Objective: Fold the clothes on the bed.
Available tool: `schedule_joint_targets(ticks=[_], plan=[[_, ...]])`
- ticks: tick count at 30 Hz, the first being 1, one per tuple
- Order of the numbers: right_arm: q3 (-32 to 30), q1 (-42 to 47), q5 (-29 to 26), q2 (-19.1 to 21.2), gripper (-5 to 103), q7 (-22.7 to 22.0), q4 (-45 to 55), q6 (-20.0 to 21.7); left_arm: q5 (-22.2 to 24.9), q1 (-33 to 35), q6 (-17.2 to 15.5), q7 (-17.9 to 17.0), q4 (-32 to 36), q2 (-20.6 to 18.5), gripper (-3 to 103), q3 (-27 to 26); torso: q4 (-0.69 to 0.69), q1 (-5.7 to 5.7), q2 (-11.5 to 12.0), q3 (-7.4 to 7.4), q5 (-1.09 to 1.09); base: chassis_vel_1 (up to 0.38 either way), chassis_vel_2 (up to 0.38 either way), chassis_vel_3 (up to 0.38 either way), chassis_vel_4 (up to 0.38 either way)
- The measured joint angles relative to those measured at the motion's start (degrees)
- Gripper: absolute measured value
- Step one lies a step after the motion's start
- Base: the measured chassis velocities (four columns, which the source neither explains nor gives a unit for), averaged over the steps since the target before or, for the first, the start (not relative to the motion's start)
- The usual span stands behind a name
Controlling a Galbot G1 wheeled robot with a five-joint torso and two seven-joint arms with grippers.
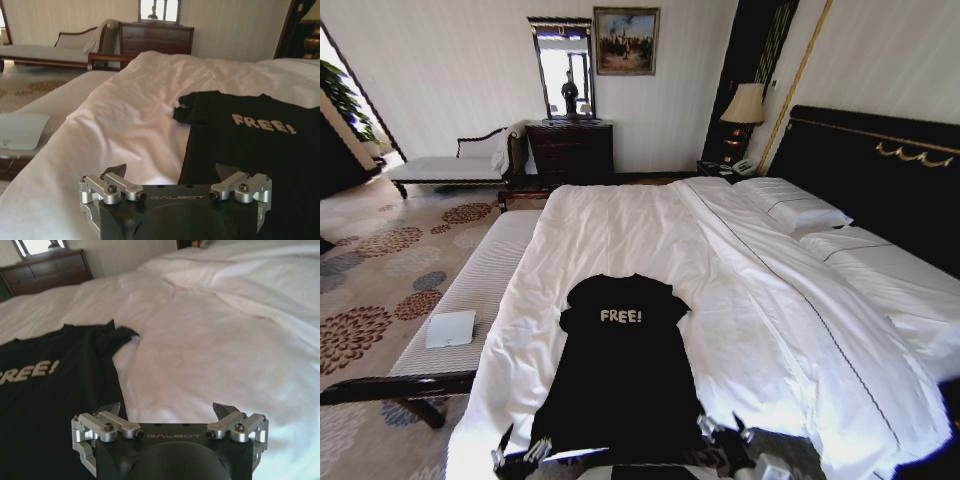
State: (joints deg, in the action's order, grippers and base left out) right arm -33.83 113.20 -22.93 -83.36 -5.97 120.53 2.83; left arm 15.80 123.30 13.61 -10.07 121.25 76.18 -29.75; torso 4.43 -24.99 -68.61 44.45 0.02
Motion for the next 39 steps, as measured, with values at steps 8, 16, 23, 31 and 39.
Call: schedule_joint_targets(ticks=[8,16,23,31,39], plan=[[-3.39,-8.11,-8.8,7.11,100,5.65,-4.03,-1.91,-0.08,-4.99,-2.2,-0.09,0.07,-0.41,100,0.07,-0.01,0.0,0.0,0.0,0.0,0.0,0.0,0.0,0.0],[-4.96,-18.56,-29.82,13.48,100,9.91,-7.87,7.25,1.94,-5.9,-2.03,1.89,0.44,0.06,100,-0.91,-0.02,-0.01,0.0,0.0,-0.02,0.0,0.0,0.0,0.0],[1.49,-31.29,-24.26,23.0,100,15.15,-19.98,5.0,1.02,-6.73,-1.19,6.12,-1.0,-0.21,100,-0.14,-0.02,-0.02,0.0,0.0,0.0,0.0,0.0,0.0,0.0],[6.92,-37.85,-5.1,27.87,99,19.37,-32.46,-3.21,1.29,-7.09,-1.4,6.28,-2.18,-0.16,100,-0.39,-0.01,-0.01,0.0,0.0,-0.01,0.0,0.0,0.0,0.0],[11.58,-47.17,4.22,29.62,96,21.76,-41.43,-11.34,1.43,-7.19,-2.48,6.25,-2.07,0.64,100,0.15,-0.02,-0.01,0.0,0.0,-0.02,0.0,0.0,0.0,0.0]])
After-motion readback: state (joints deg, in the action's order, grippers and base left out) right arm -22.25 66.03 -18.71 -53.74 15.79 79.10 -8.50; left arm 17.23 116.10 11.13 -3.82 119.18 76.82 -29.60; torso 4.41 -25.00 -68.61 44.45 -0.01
